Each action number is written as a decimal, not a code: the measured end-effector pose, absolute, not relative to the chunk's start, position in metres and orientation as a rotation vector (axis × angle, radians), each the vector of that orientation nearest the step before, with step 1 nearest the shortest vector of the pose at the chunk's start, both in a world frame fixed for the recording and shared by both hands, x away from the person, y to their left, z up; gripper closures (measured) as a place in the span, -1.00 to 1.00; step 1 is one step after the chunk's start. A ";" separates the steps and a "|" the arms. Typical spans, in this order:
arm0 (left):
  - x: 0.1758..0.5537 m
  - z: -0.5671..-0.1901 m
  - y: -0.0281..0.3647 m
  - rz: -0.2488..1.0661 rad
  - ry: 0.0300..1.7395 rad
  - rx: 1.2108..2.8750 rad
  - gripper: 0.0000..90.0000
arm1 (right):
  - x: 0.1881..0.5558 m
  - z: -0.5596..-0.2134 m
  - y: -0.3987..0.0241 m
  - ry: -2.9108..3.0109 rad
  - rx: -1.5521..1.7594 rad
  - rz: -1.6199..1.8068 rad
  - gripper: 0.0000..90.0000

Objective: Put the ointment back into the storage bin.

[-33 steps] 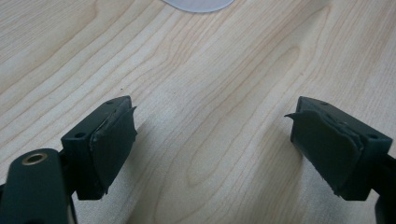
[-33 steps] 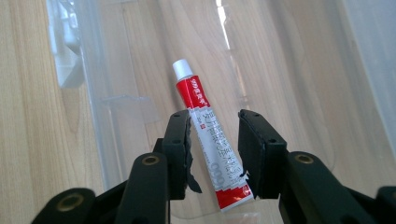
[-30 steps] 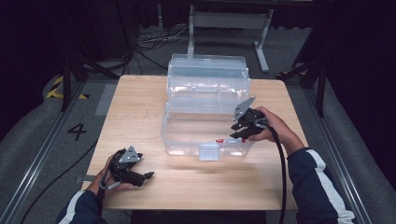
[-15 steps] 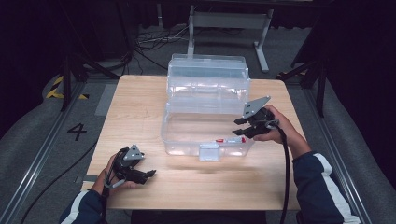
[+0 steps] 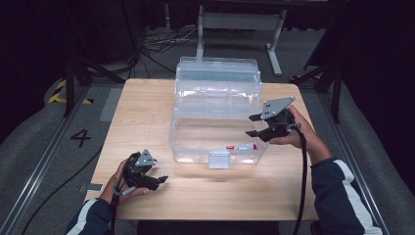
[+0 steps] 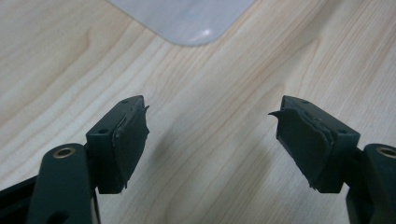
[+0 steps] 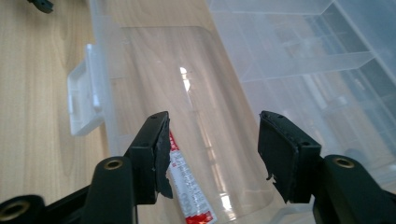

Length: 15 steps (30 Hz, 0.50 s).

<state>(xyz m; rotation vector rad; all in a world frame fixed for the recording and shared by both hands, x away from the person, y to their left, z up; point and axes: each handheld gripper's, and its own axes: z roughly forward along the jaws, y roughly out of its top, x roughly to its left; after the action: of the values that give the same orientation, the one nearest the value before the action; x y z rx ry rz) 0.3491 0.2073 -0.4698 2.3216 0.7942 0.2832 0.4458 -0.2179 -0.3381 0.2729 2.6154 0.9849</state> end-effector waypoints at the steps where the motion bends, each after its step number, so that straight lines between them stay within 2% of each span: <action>1: 0.349 -0.465 0.205 0.324 0.770 2.335 -0.44 | 0.446 -0.337 -0.218 2.606 0.275 0.985 -0.03; 8: 0.349 -0.442 0.196 0.370 0.713 2.294 -0.43 | 0.454 -0.321 -0.219 2.523 0.314 0.970 -0.12; 15: 0.347 -0.419 0.185 0.453 0.647 2.293 -0.33 | 0.467 -0.309 -0.220 2.480 0.353 0.970 -0.11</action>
<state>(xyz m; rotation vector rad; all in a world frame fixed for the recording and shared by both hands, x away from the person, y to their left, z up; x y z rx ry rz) 0.3473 0.1854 -0.4193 2.2929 0.6472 0.4526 0.4669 -0.2203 -0.3091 0.3534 2.4797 0.9703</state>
